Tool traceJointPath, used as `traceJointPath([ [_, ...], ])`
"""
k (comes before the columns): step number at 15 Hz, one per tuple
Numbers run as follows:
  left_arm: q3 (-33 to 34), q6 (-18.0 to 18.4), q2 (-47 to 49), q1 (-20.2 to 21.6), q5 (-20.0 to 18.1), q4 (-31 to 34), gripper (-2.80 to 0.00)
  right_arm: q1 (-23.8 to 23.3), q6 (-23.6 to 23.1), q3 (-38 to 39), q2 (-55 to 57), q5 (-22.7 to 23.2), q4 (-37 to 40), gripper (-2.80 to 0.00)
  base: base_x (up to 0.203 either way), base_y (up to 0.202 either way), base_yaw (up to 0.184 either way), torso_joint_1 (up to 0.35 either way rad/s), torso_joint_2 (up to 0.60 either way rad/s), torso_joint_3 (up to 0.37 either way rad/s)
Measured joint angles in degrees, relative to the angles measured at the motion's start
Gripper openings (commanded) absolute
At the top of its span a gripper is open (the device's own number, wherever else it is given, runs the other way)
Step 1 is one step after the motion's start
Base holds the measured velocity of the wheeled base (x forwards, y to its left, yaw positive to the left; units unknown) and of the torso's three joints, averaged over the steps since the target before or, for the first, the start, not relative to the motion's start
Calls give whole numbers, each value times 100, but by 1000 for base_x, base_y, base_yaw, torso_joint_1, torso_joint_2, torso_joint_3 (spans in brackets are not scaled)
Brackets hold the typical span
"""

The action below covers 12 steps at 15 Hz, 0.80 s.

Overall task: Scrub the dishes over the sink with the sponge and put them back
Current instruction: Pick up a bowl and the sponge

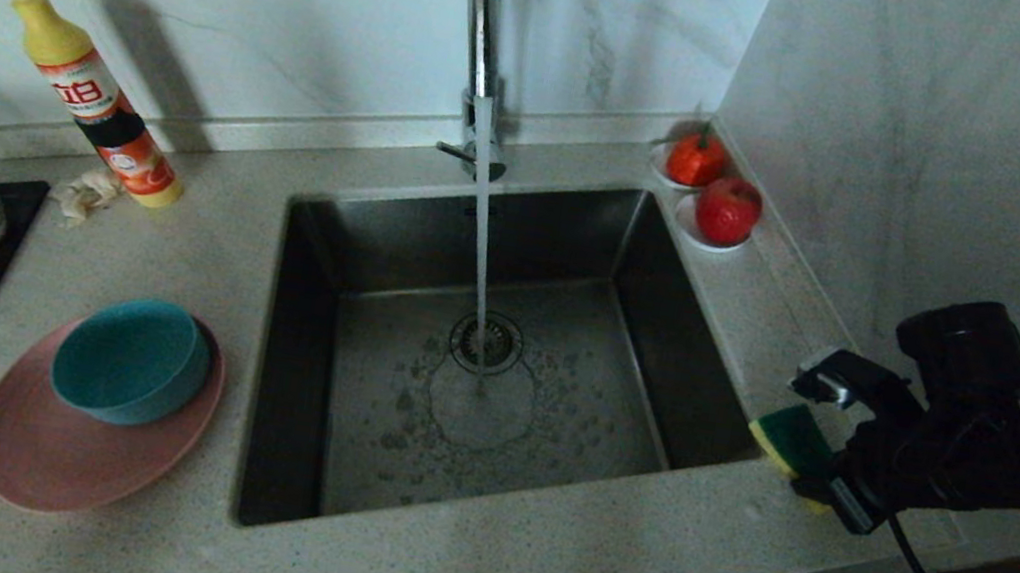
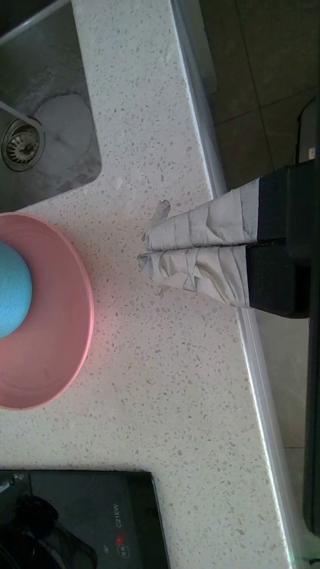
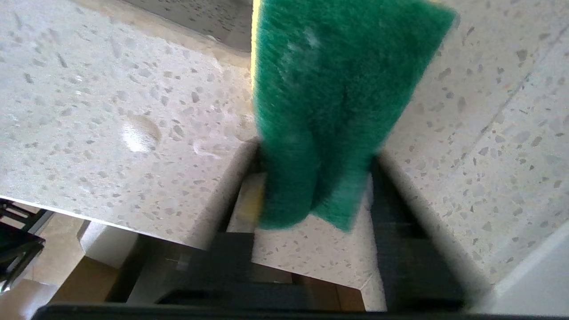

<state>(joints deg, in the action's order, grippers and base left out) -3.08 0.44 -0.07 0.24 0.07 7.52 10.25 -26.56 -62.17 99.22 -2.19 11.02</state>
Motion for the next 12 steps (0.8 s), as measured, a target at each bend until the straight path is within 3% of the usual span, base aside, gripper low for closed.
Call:
traceJointPath([
  [8, 1, -1, 0, 0, -1, 0, -280, 37, 2, 11, -215, -6, 17, -280, 0, 0, 0, 0, 0, 0],
  [12, 1, -1, 0, 0, 1, 0, -280, 327, 28, 16, -866, 11, 221, -280, 0, 0, 0, 0, 0, 0],
])
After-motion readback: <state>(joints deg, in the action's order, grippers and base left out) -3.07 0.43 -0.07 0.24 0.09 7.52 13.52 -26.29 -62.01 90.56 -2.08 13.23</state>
